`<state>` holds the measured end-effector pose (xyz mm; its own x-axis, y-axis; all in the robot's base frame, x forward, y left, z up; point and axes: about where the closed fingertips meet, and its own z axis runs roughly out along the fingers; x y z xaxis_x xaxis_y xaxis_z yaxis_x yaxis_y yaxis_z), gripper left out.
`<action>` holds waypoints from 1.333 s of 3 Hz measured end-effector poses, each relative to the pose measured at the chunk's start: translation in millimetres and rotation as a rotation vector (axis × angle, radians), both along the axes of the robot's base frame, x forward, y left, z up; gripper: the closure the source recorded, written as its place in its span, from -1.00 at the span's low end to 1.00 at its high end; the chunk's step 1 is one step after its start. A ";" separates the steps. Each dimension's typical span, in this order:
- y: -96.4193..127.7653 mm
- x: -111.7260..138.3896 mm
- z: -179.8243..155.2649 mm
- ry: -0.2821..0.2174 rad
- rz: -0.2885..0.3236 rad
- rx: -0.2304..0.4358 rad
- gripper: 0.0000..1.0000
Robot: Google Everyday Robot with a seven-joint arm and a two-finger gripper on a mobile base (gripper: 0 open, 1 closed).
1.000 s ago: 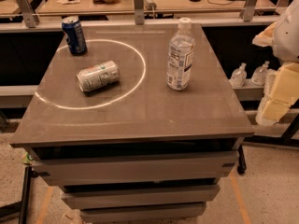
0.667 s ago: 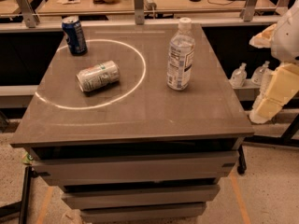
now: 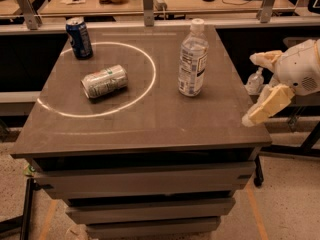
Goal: Knock blue plastic bottle over
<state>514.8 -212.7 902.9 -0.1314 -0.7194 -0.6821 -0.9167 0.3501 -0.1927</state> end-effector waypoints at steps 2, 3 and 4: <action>9.3 36.4 -24.0 -0.108 -0.010 0.330 -1.00; 9.2 41.9 -12.2 -0.165 0.003 0.483 -1.00; 9.3 41.9 -12.1 -0.165 0.003 0.483 -1.00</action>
Offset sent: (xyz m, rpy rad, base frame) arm 0.0489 -0.0025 -0.0196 0.5539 -0.1923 -0.0227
